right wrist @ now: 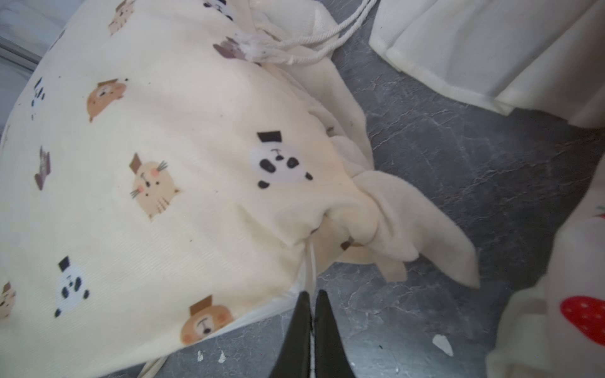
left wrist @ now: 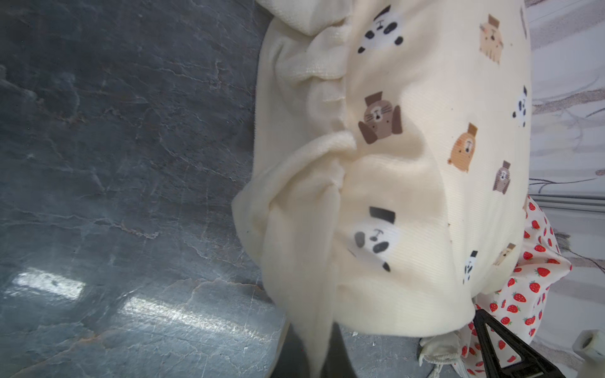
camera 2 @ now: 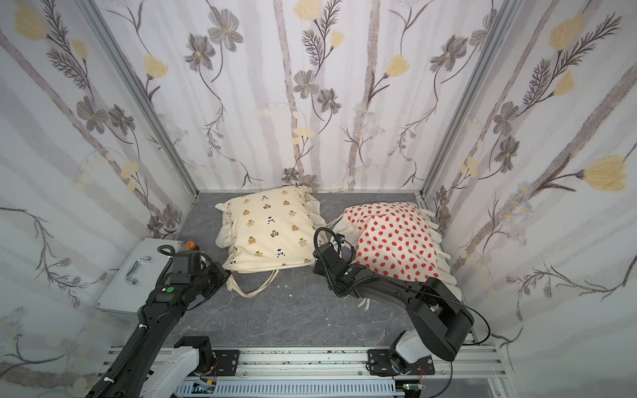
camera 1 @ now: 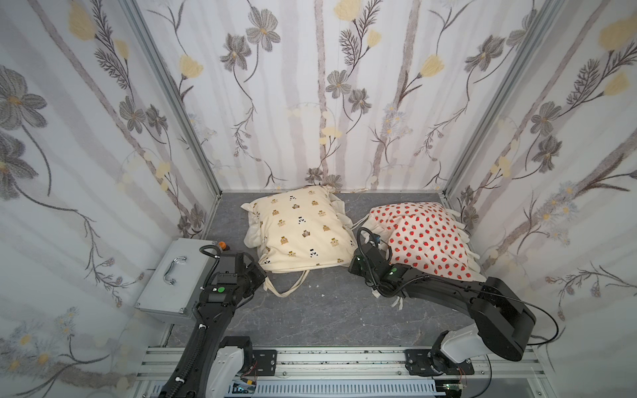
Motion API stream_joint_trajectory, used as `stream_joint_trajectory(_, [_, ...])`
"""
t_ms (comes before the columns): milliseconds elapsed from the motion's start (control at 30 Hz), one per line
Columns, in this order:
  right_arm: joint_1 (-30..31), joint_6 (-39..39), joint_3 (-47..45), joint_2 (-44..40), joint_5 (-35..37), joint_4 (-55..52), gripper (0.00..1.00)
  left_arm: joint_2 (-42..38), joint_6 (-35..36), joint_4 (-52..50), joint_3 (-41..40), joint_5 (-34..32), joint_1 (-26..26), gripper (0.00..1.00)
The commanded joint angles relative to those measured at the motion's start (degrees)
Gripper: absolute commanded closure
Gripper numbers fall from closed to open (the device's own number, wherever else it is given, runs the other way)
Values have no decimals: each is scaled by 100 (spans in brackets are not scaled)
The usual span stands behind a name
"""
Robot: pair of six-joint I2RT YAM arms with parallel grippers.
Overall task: Zip up pillowcases
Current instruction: Zip the zipper on the pillowcase, then place the pillowcase at the center of the board, then reset both arms
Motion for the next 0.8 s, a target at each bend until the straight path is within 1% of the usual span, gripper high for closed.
stream_joint_trajectory(0, [90, -476, 293, -121, 401, -427, 98, 33, 227, -21, -10, -578, 48, 100])
stream_joint_trajectory(33, [152, -541, 349, -197, 440, -462, 95, -20, 268, -111, 23, -698, 41, 100])
stream_joint_trajectory(67, [144, -598, 370, -403, 468, -526, 87, -105, 287, -213, 53, -840, 32, 89])
stream_joint_trajectory(100, [50, -681, 339, -597, 452, -535, 76, -218, 346, -253, 79, -937, 25, 73])
stream_joint_trajectory(133, [-114, -752, 294, -777, 403, -535, 62, -300, 399, -280, 118, -1054, 15, 65])
stream_joint_trajectory(167, [-394, -883, 251, -973, 333, -538, 45, -373, 446, -333, 191, -1249, 14, 49])
stream_joint_trajectory(200, [-782, -1071, 203, -1143, 311, -536, 35, -399, 513, -355, 285, -1476, 14, 36])
stream_joint_trajectory(233, [-1062, -1209, 192, -1258, 390, -581, 25, -381, 582, -329, 347, -1658, 14, 28])
stream_joint_trajectory(267, [-1454, -1345, 208, -1380, 448, -689, 14, -316, 592, -292, 417, -1888, 17, 17])
stream_joint_trajectory(300, [-1886, -1517, 217, -1500, 496, -732, 2, -220, 624, -193, 508, -2089, 16, 10])
stream_joint_trajectory(333, [-2161, -1725, 207, -1609, 708, -733, 0, -101, 688, -62, 576, -2235, 14, 1])
stream_joint_trajectory(400, [-2762, -2286, -66, -1829, 1500, -337, 0, 183, 906, 451, 594, -2882, 14, 0])
stream_joint_trajectory(433, [-3083, -2474, -269, -1920, 1595, -5, 0, 308, 1101, 794, 529, -3160, 14, 0])
stream_joint_trajectory(500, [-3724, -2894, -996, -2030, 1695, 1042, 0, 647, 1663, 1896, 294, -3696, 8, 0])
stream_joint_trajectory(567, [-4166, -3333, -1718, -1967, 1571, 2449, 0, 1081, 2187, 3118, -122, -3998, -18, 0])
stream_joint_trajectory(600, [-4329, -3501, -2104, -1852, 1331, 3317, 0, 1336, 2366, 3785, -368, -4059, -38, 0])
stream_joint_trajectory(633, [-4488, -3656, -2442, -1693, 925, 4166, 0, 1563, 2521, 4475, -630, -4066, -69, 0])
stream_joint_trajectory(667, [-4580, -3745, -2697, -1503, 641, 4867, 0, 1763, 2707, 5262, -911, -3976, -108, 0])
stream_joint_trajectory(700, [-4642, -3832, -2692, -1388, 469, 5048, 0, 2015, 2971, 6332, -1295, -3723, -128, 0])
stream_joint_trajectory(733, [-4673, -4158, -2564, -1284, 199, 5170, 0, 2309, 3252, 7289, -1619, -3553, -146, 0])
stream_joint_trajectory(767, [-4691, -4370, -2623, -1109, 76, 5686, 0, 2606, 3464, 7772, -1724, -3532, -168, 0])
